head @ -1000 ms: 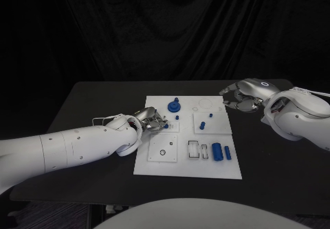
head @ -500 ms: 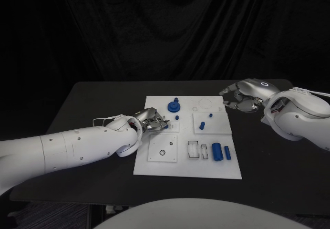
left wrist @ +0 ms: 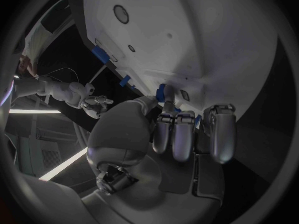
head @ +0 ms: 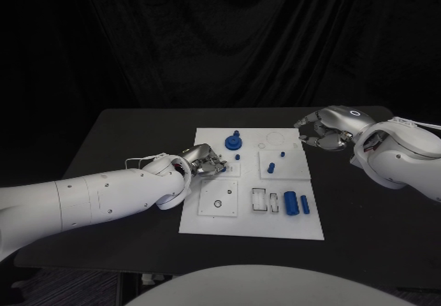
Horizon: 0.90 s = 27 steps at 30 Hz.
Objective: Assemble the parts on the task board
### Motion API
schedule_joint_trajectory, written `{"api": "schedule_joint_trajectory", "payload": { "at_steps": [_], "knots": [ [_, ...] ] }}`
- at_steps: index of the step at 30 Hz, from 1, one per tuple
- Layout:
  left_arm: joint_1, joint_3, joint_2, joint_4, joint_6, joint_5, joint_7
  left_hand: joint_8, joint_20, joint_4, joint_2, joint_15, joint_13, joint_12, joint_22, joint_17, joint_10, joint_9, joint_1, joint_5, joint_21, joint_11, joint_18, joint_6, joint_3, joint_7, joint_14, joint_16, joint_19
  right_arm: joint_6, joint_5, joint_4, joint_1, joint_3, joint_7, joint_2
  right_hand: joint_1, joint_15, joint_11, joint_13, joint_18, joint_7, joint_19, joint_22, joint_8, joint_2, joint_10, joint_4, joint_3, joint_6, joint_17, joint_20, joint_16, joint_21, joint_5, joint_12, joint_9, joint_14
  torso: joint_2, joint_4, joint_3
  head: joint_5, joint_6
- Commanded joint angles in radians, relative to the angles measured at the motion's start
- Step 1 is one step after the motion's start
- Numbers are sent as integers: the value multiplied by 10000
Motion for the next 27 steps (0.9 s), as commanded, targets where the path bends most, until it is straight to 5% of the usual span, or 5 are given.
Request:
{"api": "schedule_joint_trajectory", "payload": {
  "at_steps": [1, 27],
  "knots": [
    [-45, -18, -4, -15, -32, 24, 182, 65, -47, -91, -3, -71, 2614, -5, 1619, 2633, 1041, 13, 83, 73, -56, -82, 95, -33, 122, -67, 1020, 26, 17, 58, -20, 11, -25, 6, -149, -3, -62, 56, 10, 1113, 109, 41, -55, 1255, 34, 22, -81, -8, 34, 27, 144, -16, -50, -48, 29, -42, -9, 411, 1, 3, 0, -24, -1],
    [-54, -18, 6, -205, -165, 24, 140, 68, -49, -72, 19, -73, 2614, -5, 1604, 2633, 1041, 20, 67, 100, -86, -79, 103, -32, 155, -58, 1020, 26, -1, 46, -20, -17, -52, 6, -140, 12, -62, 56, 10, 1113, 109, 41, -55, 1255, 34, 22, -81, -8, 34, 27, 144, -16, -50, -48, 29, -42, -9, 411, -10, -13, -7, -42, -1]
  ]
}}
